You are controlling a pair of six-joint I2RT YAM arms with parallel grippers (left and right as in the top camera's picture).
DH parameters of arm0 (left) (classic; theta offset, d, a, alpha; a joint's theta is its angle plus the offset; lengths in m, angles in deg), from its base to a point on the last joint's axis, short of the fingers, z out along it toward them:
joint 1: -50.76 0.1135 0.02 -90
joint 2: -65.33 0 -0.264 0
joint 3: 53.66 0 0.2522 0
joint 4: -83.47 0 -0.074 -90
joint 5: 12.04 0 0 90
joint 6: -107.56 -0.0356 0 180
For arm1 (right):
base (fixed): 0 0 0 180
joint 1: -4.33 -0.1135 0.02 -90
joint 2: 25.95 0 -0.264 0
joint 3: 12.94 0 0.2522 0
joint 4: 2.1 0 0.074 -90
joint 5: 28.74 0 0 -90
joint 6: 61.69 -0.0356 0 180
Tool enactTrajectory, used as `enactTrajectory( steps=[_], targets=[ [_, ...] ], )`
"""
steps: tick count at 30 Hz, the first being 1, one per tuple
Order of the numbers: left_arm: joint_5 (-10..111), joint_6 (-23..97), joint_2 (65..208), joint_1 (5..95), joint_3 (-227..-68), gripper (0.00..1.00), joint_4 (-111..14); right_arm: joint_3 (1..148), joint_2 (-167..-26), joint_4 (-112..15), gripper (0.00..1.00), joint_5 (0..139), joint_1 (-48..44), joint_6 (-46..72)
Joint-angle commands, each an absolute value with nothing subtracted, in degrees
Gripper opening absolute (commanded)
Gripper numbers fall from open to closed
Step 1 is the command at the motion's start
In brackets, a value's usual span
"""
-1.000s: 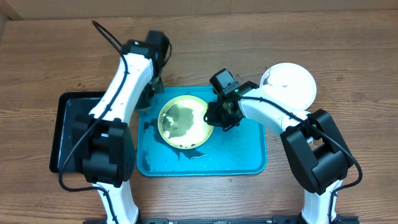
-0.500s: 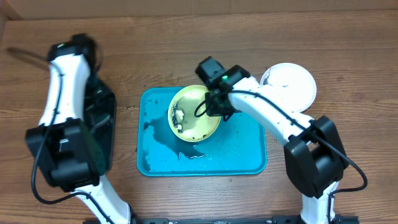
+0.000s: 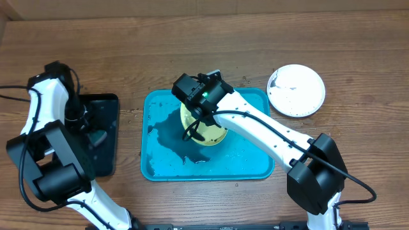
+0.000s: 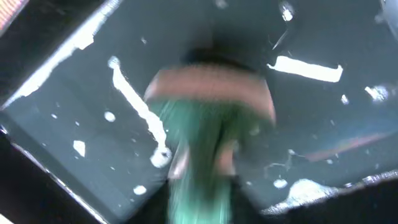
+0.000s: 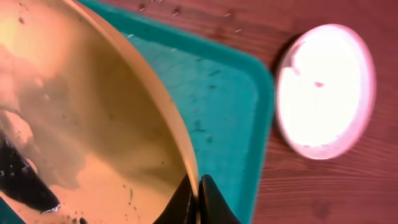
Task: Clean dirty plates on tray and stack at the side
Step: 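Lift the yellow plate with the right gripper and swing it rightward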
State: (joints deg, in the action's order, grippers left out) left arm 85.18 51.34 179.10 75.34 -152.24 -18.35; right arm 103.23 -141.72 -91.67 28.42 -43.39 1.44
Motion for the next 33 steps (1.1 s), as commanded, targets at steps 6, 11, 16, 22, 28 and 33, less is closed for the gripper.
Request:
enactTrajectory(
  steps=[6,11,16,22,28,33],
  targets=[
    [84.3,50.8,177.4,77.1,-152.3,1.0,-18.5,110.7,-139.3,-97.7,0.04,13.2,-46.1,1.4],
    [84.0,50.8,177.4,77.1,-152.3,1.0,-19.0,113.5,-139.3,-103.6,0.04,5.3,-48.0,2.0],
    [82.0,51.0,177.4,77.1,-152.3,1.0,-19.5,114.5,-139.3,-106.0,0.04,0.3,-49.8,6.7],
    [81.0,51.0,177.4,77.0,-152.3,1.0,-19.7,114.5,-139.3,-106.0,0.04,-4.8,-51.9,12.1],
    [81.1,51.0,177.4,77.0,-152.3,1.0,-19.7,114.5,-139.3,-106.0,0.04,-14.7,-54.9,13.8],
    [81.1,51.0,177.4,77.0,-152.3,1.0,-19.9,114.5,-139.3,-106.0,0.04,-17.2,-56.9,15.4]
  ],
)
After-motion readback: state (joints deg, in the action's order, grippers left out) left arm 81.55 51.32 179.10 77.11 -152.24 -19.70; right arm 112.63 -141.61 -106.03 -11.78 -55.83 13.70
